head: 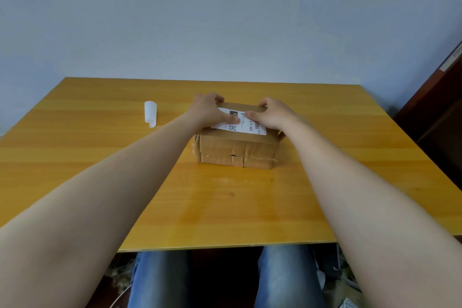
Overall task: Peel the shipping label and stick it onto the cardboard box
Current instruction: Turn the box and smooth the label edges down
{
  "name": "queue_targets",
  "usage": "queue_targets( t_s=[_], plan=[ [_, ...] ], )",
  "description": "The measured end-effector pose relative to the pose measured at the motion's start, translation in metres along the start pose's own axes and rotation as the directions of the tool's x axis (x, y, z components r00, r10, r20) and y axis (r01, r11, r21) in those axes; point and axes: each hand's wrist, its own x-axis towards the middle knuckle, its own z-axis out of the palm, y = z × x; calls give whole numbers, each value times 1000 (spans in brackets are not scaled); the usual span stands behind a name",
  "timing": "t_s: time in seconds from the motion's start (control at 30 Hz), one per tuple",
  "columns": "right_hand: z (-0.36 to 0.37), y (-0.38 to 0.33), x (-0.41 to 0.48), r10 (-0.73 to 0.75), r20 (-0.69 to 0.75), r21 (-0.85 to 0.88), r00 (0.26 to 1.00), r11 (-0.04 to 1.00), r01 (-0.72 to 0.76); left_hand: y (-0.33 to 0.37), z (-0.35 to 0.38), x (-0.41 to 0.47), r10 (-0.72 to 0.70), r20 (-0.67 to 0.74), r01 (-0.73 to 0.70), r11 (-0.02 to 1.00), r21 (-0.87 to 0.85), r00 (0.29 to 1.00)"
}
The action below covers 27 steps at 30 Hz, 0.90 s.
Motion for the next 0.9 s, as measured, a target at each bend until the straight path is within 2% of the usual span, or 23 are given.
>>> queue_targets(
  t_s=[0.1,0.27,0.4,0.63,0.73,0.83,0.9],
  plan=[
    [2,8,-3,52,67,138,996,989,-61,-3,4,3,36,19,-34,997,-75,999],
    [7,14,3,55,104,279,993,957,-82,-5,6,6,22,44,-18,997,-73,999],
    [10,14,6,56,96,301,994,950,-82,-6,8,11,-5,-2,5,996,-85,1000],
    [12,12,5,28,8,288,1000,957,-29,3,16,10,-43,-108,44,999,9,993],
    [15,13,6,21,-19,290,1000,957,-14,3,14,11,-48,-119,53,998,39,992],
    [20,13,10,39,-129,257,991,966,-4,3,13,13,-54,-118,57,998,23,992],
    [18,11,12,70,-131,270,989,962,-32,5,12,13,-52,-117,55,998,20,992]
  ],
)
